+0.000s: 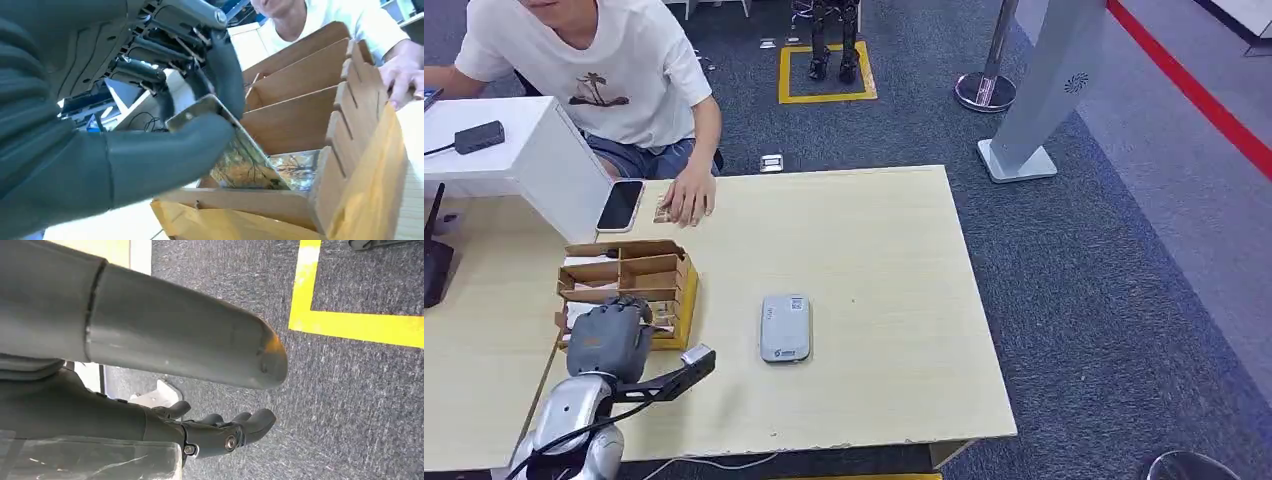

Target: Pass the card to the sensor for recognition and then transmit it.

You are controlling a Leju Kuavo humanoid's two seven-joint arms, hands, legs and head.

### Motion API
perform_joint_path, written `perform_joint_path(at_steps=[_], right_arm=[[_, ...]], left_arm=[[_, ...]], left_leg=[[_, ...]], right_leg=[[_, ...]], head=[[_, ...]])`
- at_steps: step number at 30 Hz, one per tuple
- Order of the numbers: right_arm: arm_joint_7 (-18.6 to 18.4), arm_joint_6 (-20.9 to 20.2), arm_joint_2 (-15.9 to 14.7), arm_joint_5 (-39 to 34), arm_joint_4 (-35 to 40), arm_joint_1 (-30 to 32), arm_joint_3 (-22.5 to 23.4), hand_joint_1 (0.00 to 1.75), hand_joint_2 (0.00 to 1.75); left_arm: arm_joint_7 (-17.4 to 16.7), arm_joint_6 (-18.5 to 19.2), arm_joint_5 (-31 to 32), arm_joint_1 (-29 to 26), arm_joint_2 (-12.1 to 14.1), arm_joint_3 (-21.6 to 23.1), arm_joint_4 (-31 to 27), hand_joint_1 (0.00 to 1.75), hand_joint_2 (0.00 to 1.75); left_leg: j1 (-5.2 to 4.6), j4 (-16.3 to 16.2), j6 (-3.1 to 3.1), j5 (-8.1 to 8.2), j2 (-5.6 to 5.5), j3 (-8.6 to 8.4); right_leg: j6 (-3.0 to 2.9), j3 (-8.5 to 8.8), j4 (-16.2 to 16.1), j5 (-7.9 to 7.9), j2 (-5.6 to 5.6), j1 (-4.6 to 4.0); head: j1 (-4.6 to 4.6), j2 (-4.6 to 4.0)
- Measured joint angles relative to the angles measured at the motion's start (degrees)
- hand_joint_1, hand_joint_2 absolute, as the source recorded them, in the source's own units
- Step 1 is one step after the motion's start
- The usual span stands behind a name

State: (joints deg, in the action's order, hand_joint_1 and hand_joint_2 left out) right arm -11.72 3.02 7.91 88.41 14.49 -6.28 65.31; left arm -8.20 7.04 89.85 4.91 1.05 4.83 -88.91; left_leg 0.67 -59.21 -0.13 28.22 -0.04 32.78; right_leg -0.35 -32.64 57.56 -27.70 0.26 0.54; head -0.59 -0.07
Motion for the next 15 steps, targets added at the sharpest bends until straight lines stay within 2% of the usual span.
perform_joint_path(at_steps=[15], right_arm=[[-0.2,0.1,0.0,0.0,0.0,0.0,0.0,0.0,0.0]], left_arm=[[0.6,-0.2,0.0,0.4,-0.5,-0.4,0.0,1.75,1.75]], left_leg=[[0.0,0.0,0.0,0.0,0.0,0.0]], right_leg=[[0.0,0.0,0.0,0.0,0.0,0.0]], head=[[0.0,0.0]])
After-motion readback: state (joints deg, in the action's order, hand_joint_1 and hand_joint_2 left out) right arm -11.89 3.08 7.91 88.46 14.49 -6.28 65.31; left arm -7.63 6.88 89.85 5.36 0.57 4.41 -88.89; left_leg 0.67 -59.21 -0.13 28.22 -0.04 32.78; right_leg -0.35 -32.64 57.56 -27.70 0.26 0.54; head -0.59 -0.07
